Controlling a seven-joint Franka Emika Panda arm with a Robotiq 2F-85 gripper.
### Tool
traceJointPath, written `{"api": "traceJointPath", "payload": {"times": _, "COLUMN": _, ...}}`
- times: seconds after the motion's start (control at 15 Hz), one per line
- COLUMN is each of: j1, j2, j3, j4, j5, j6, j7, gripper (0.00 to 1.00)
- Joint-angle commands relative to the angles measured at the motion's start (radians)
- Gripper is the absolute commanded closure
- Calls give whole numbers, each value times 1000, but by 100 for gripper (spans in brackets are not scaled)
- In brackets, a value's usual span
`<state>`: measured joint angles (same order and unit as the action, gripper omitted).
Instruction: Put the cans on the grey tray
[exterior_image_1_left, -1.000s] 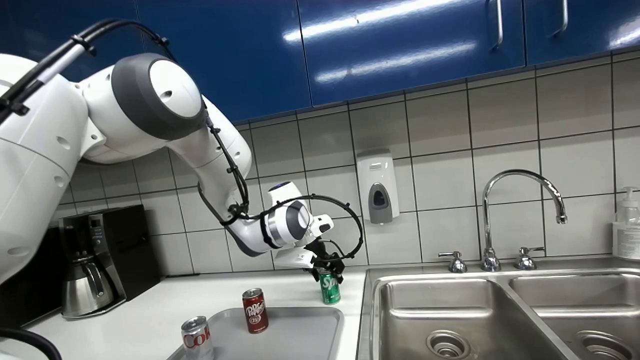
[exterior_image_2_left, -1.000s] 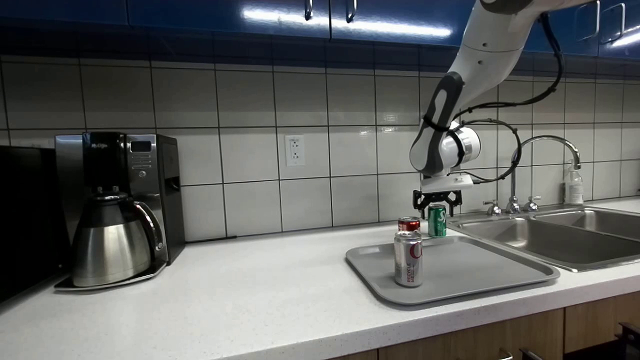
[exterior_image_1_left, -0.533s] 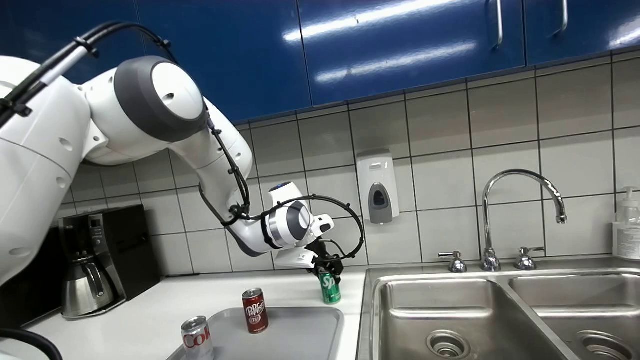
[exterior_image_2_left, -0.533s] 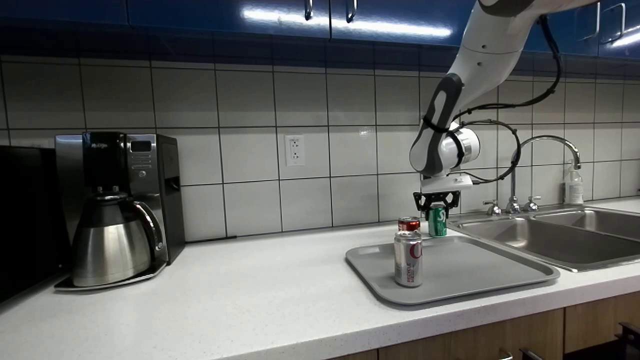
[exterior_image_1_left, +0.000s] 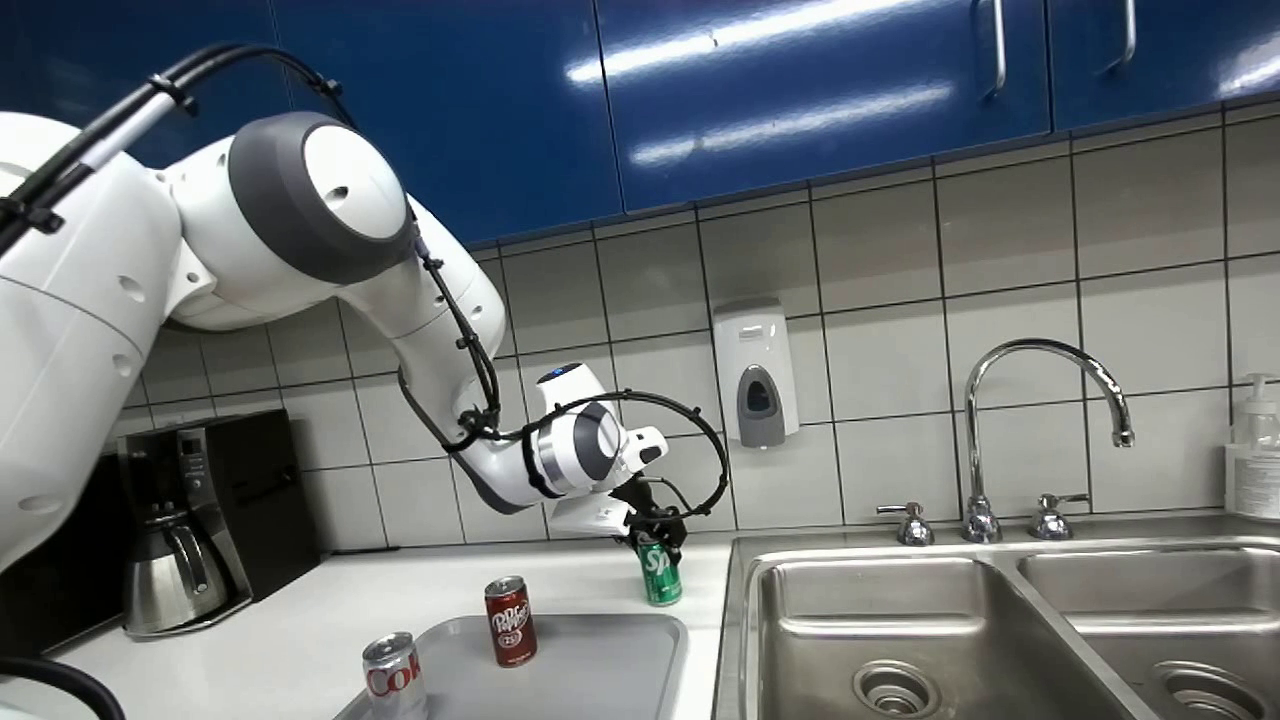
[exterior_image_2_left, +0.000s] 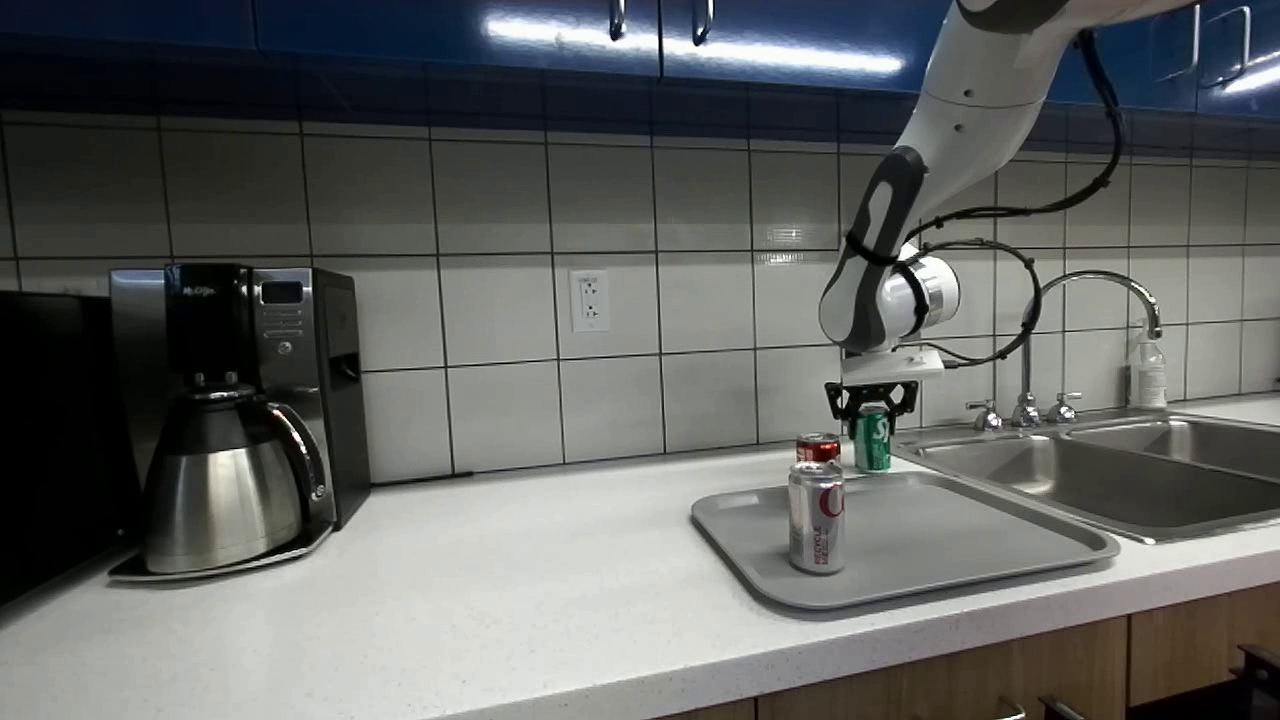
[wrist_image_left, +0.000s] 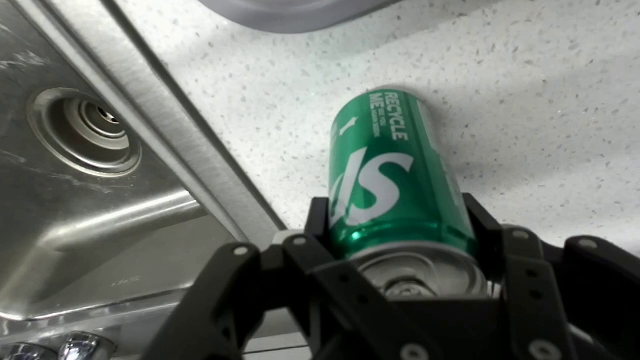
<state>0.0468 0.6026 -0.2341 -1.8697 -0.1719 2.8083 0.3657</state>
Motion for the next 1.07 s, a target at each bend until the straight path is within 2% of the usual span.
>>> {"api": "traceJointPath", "payload": {"times": 0.0, "j1": 7, "j2": -47, "j3": -4, "j4": -31, "j5": 19, "j6": 25, "j7": -36, "gripper": 61}}
{"api": "traceJointPath", "payload": {"times": 0.47, "j1": 53, "j2": -109, "j3": -21, "j4": -89, "j5": 3, "j6": 33, "j7": -9, "gripper": 61}}
{"api": "traceJointPath", "payload": {"times": 1.0, "j1": 143, "j2": -189, "j3": -68, "j4": -194, "j5": -40, "j6": 33, "j7": 35, "gripper": 61}}
